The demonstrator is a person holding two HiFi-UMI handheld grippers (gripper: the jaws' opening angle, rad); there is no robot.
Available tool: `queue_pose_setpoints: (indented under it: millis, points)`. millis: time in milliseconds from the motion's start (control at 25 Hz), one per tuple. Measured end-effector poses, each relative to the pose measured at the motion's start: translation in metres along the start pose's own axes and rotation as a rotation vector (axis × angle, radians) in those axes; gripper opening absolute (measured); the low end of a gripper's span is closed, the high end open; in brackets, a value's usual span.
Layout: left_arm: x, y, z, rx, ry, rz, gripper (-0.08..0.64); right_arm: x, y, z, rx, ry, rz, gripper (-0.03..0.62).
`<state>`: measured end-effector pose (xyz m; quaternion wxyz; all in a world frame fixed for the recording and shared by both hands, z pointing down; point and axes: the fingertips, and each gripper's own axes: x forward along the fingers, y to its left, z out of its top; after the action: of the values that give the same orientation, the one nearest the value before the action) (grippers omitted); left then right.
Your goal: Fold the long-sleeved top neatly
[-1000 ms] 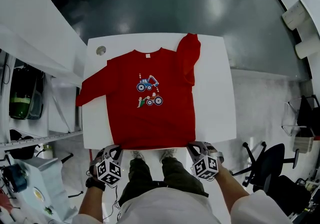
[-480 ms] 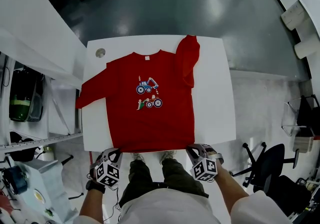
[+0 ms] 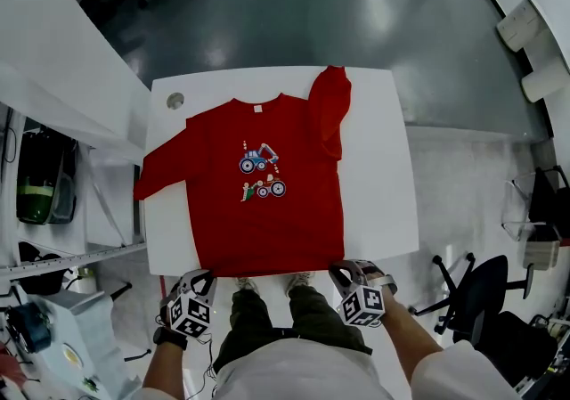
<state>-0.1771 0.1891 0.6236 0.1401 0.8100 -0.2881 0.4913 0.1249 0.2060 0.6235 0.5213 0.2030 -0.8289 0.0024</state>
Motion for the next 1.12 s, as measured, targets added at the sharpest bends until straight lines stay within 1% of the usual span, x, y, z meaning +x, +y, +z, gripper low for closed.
queue_pose_setpoints:
  millis: [240,400,520,640,720,840,1000,1120]
  points:
    - [-0.007,0.000,-0.008,-0.022,-0.021,0.013,0.047,0.000,0.000,0.000,0.006,-0.004,0.002,0.041]
    - [-0.006,0.000,-0.012,-0.027,-0.007,0.002,0.051,0.001,-0.001,0.001,0.015,-0.008,0.008,0.046]
    - [-0.009,-0.002,-0.012,-0.029,0.005,-0.027,0.071,0.000,-0.002,0.002,0.033,-0.009,0.017,0.067]
    - [-0.017,-0.005,-0.018,-0.032,0.021,-0.058,0.108,-0.006,-0.001,0.001,0.057,-0.016,0.036,0.111]
    - [-0.023,-0.004,-0.023,-0.042,0.029,-0.077,0.132,-0.012,-0.003,0.000,0.078,-0.028,0.035,0.126]
    - [-0.028,0.010,-0.026,-0.103,0.013,-0.084,0.135,-0.021,-0.007,-0.003,0.093,-0.036,0.024,0.127]
    - [-0.031,0.049,-0.004,-0.201,-0.061,-0.034,0.135,-0.028,-0.016,-0.008,0.110,-0.038,-0.003,0.127]
    - [-0.026,0.077,0.012,-0.243,-0.100,0.003,0.135,-0.029,-0.028,-0.007,0.127,-0.046,-0.027,0.126]
